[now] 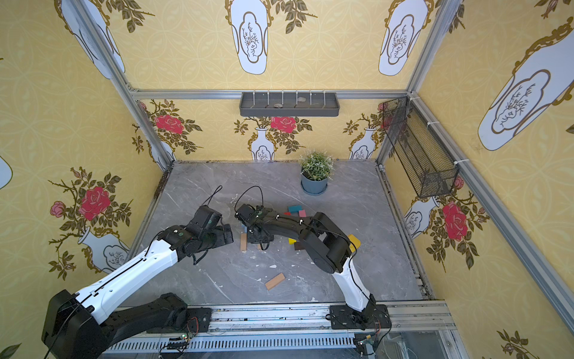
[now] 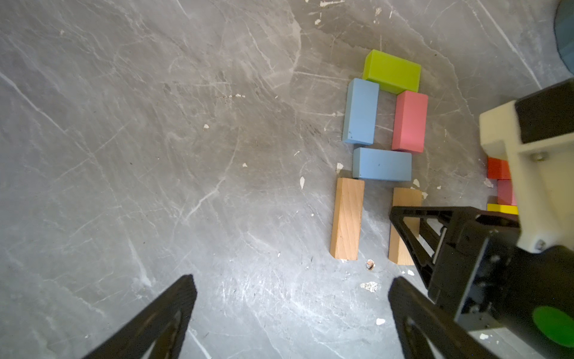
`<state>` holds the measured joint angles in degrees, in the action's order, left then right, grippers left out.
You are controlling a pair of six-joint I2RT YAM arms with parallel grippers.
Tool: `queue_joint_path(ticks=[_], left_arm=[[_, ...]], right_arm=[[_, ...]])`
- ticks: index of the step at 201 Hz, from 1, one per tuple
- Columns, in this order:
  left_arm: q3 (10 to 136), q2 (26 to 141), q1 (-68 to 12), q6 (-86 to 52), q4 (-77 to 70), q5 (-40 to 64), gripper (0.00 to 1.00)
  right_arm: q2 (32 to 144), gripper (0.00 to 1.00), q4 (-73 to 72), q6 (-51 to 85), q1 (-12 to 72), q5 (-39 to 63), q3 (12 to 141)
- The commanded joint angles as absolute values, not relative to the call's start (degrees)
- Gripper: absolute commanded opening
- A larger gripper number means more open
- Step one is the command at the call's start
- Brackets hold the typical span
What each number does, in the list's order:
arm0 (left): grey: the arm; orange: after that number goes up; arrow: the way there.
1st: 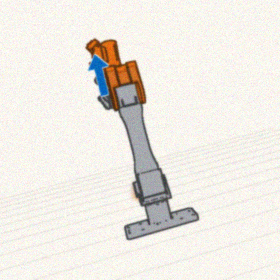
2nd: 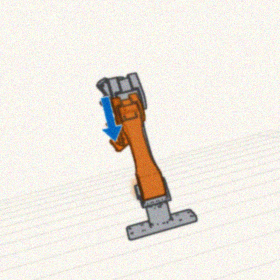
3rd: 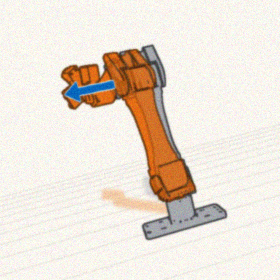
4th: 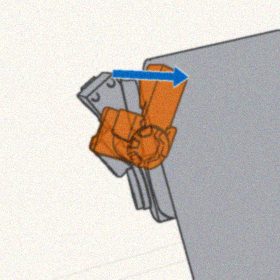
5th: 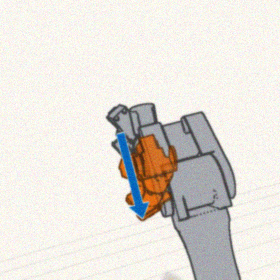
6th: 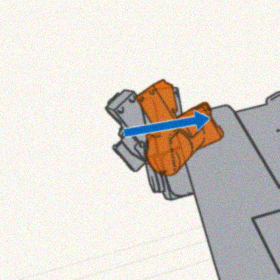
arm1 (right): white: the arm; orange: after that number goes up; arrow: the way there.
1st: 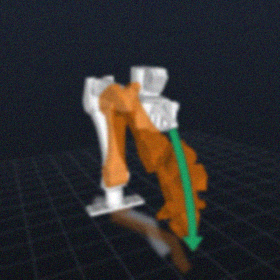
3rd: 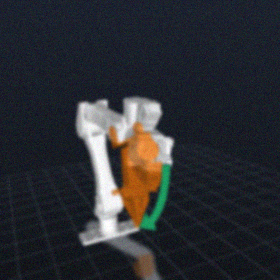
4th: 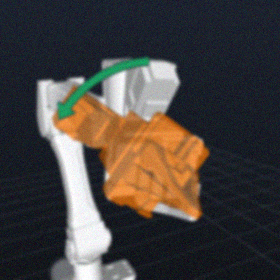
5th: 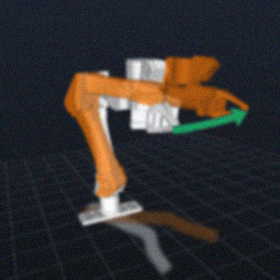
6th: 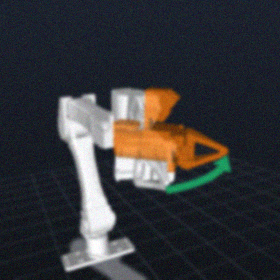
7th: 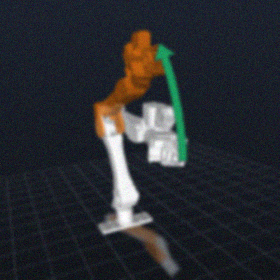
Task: Assemble the number 8 with building blocks
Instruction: Assemble the building block at the center of the board.
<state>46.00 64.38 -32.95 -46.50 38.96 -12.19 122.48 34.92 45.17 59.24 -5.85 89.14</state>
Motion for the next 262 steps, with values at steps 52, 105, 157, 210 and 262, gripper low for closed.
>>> queue_joint_path(ticks=[52,105,157,210,262], left_arm=[[45.58,64.83,-32.87,-45.88,38.58,-12.30,1.00],[45.33,64.64,-32.87,-45.88,38.58,-12.30,1.00],[45.22,64.54,-32.87,-45.87,38.53,-12.31,1.00],[45.20,64.19,-32.87,-45.88,38.58,-12.29,1.00],[45.74,63.19,-32.87,-45.96,39.44,-12.84,1.00]], right_arm=[[123.40,0.18,36.12,45.62,59.24,-5.36,89.13],[123.31,0.30,36.17,45.83,59.24,-5.20,89.14],[122.79,0.45,36.17,46.14,59.19,-5.27,88.60],[120.20,0.65,35.51,46.18,59.24,-5.54,87.23],[111.82,0.68,35.15,44.98,59.58,-7.49,83.60]])
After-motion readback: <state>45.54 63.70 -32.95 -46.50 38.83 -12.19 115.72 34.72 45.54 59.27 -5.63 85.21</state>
